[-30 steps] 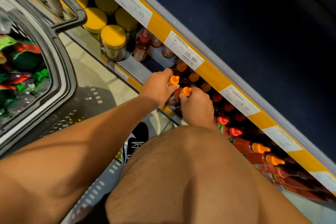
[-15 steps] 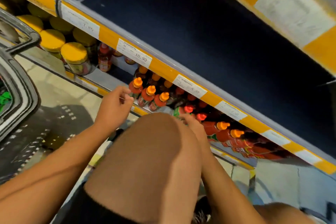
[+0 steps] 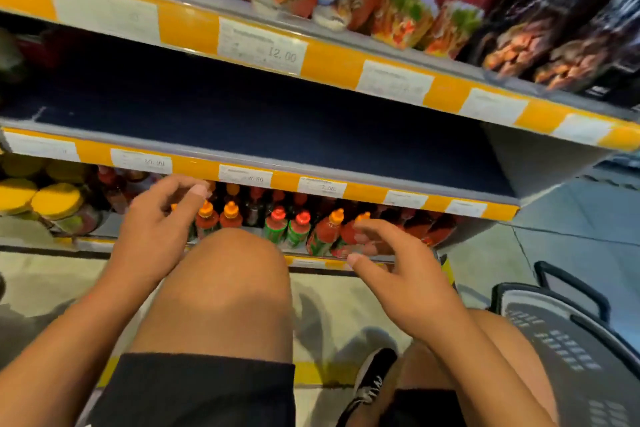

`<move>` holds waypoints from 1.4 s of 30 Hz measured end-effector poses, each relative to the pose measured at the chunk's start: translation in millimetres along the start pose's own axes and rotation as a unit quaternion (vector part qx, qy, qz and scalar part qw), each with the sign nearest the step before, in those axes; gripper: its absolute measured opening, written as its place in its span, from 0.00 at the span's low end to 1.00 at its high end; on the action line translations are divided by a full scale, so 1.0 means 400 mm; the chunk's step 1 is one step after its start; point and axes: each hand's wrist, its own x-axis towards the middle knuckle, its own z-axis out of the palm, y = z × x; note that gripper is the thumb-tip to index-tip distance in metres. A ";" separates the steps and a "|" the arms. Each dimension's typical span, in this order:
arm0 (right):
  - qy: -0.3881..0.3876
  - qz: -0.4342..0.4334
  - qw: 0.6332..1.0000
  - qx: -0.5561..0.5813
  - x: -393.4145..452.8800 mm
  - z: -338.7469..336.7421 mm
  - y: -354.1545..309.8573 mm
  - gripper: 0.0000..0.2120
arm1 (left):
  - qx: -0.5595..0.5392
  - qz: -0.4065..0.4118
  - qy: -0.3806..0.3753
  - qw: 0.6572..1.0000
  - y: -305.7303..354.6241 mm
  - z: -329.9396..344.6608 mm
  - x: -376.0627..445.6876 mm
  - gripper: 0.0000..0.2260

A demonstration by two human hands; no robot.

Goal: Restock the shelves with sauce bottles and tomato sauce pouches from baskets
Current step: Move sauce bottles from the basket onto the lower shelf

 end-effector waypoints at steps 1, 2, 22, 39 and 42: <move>0.018 -0.002 1.000 0.026 -0.039 -0.032 0.014 0.19 | 0.001 0.022 -0.014 1.000 0.048 0.012 -0.002 0.06; 0.033 0.000 0.998 0.051 -0.079 -0.062 0.029 0.20 | 0.002 0.040 -0.031 0.999 0.094 0.024 -0.005 0.07; 0.329 0.258 0.901 0.118 -0.761 -0.366 0.589 0.16 | 0.092 0.378 -0.470 0.792 0.586 0.656 -0.425 0.13; -0.062 0.389 0.917 0.072 -0.810 -0.139 0.972 0.18 | 0.355 0.355 -0.720 0.480 0.401 1.163 -0.733 0.06; -0.126 0.397 0.908 0.048 -0.800 -0.101 0.998 0.13 | 0.403 0.344 -0.738 0.418 0.335 1.197 -0.769 0.06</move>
